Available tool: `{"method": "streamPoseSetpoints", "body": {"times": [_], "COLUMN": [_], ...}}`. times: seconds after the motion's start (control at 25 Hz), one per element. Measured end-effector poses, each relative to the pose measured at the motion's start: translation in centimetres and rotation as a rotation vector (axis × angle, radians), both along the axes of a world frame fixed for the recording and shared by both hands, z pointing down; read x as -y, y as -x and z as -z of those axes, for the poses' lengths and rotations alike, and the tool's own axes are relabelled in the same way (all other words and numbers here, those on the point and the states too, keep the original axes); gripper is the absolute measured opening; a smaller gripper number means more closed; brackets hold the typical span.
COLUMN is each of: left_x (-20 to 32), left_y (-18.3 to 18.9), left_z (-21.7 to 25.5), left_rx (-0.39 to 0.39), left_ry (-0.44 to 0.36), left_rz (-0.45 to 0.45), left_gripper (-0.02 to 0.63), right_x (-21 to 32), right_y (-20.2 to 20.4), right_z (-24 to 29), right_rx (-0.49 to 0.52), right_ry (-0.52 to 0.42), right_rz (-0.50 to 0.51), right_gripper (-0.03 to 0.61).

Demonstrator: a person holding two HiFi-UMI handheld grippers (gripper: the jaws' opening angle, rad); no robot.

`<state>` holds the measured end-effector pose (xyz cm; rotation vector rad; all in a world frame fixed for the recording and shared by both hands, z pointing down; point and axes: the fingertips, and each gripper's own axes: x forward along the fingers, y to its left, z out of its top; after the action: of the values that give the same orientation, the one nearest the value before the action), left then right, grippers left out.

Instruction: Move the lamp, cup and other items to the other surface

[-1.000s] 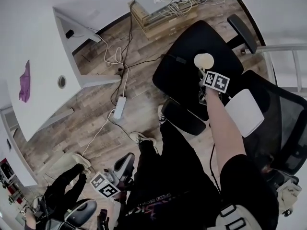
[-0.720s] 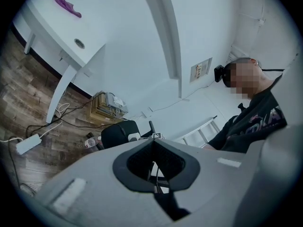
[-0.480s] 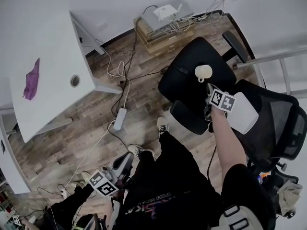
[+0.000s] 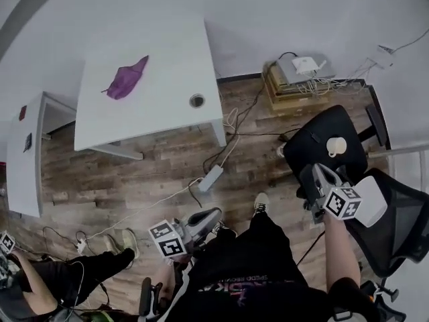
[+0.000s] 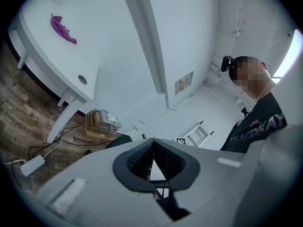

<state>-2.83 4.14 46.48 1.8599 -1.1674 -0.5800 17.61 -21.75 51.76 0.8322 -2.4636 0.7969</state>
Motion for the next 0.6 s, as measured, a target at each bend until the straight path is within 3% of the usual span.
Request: {"method": "streamPoseSetpoints", "body": {"times": [0.28,0.6], "left_x": [-5.0,-12.1], "left_y": [3.7,7.2], "left_z": [1.7,1.8], "left_rx": [0.030,0.078], "left_ry": [-0.050,-0.058], "left_rz": [0.072,0.188], "left_gripper": [-0.005,-0.005], "right_x": [-17.1,-29.5], "right_y": [13.9,22.0], "right_z": [0.7,4.9], "right_rx": [0.144,0.326], "right_ry": [0.149,0.245], "right_rz": [0.418,0.700], "right_gripper": [0.002,0.002]}}
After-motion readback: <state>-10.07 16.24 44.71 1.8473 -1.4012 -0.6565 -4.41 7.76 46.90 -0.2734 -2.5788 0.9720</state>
